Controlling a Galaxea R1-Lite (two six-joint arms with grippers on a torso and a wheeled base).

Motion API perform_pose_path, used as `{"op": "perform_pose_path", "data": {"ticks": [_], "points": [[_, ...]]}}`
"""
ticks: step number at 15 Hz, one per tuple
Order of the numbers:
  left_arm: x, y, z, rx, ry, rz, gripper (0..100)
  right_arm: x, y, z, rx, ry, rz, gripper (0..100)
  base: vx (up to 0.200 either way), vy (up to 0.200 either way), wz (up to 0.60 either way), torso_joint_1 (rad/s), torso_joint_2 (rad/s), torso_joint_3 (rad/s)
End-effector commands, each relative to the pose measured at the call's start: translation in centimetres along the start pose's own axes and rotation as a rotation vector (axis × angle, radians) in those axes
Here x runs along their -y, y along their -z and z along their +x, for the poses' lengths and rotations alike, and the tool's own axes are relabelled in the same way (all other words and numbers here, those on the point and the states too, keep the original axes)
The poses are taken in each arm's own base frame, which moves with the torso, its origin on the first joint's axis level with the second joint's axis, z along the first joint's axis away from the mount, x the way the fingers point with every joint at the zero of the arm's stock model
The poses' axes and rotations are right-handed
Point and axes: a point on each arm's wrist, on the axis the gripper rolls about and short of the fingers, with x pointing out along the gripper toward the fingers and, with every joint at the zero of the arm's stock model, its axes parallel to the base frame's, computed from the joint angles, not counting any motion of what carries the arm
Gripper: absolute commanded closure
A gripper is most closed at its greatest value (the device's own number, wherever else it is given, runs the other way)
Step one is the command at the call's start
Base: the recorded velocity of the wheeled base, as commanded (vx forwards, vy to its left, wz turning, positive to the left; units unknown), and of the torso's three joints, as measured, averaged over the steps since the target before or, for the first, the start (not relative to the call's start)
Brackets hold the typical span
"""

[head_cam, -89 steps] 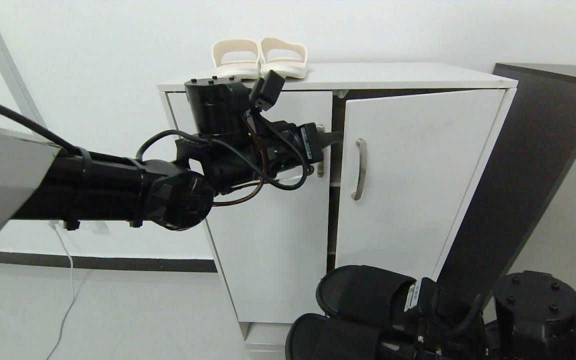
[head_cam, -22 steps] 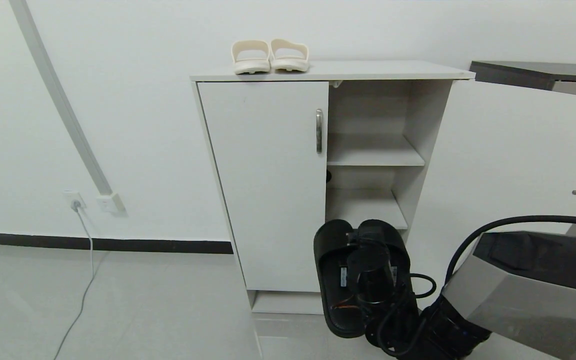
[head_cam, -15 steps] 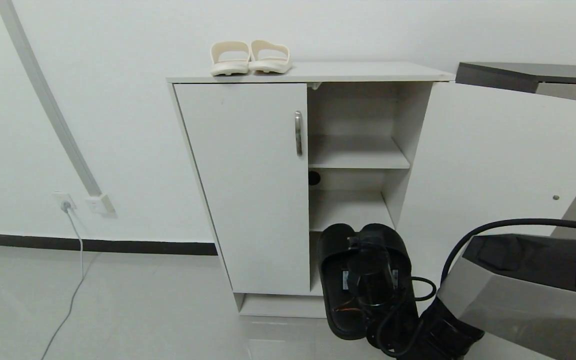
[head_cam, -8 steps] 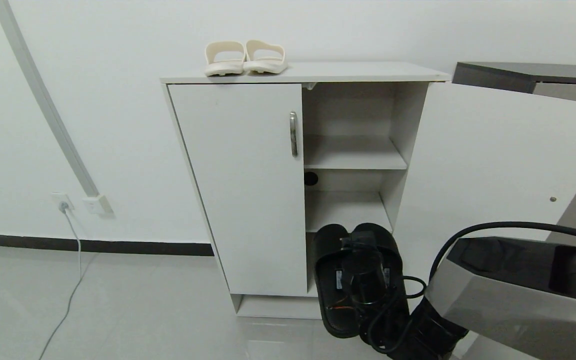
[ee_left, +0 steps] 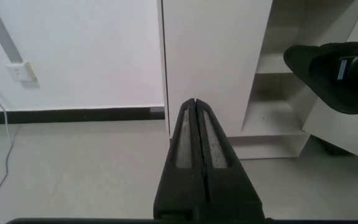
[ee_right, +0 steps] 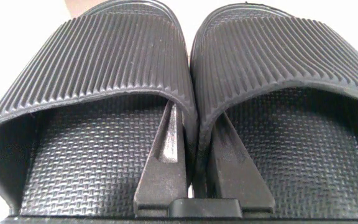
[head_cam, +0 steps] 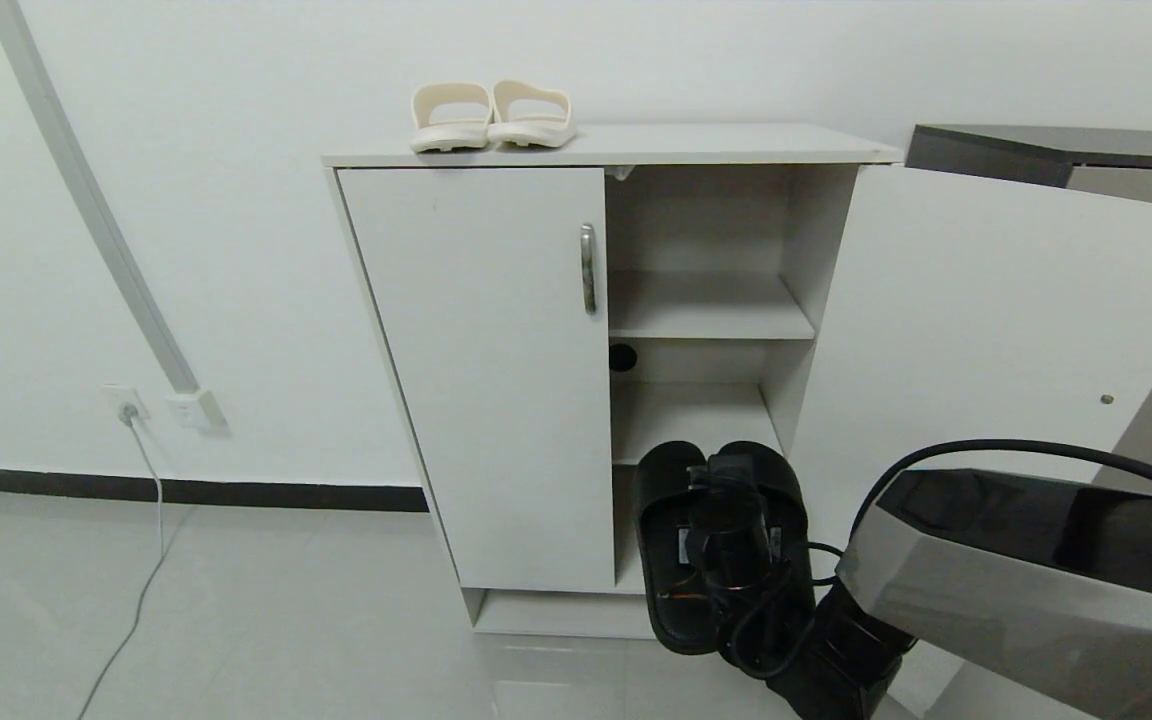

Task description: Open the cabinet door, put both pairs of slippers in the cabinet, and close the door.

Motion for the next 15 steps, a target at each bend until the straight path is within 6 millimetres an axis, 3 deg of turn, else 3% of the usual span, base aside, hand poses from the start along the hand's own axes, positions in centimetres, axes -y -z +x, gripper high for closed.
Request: {"op": "perform_pose_path", "data": {"ticks": [1, 10, 15], "points": [[0.0, 0.0, 0.02, -0.002, 0.0, 0.0, 100, 0.2, 0.13, 0.27, -0.002, 0.008, 0.0, 100, 0.0, 0.0, 0.0, 0.0, 0.0, 0.0], [0.0, 0.0, 0.02, -0.002, 0.0, -0.001, 100, 0.16, 0.5, 0.47, -0.007, 0.01, -0.004, 100, 0.0, 0.0, 0.0, 0.0, 0.0, 0.0], [0.0, 0.0, 0.02, -0.002, 0.0, -0.001, 100, 0.16, 0.74, 0.61, -0.01, 0.012, -0.007, 100, 0.0, 0.0, 0.0, 0.001, 0.0, -0.138]]}}
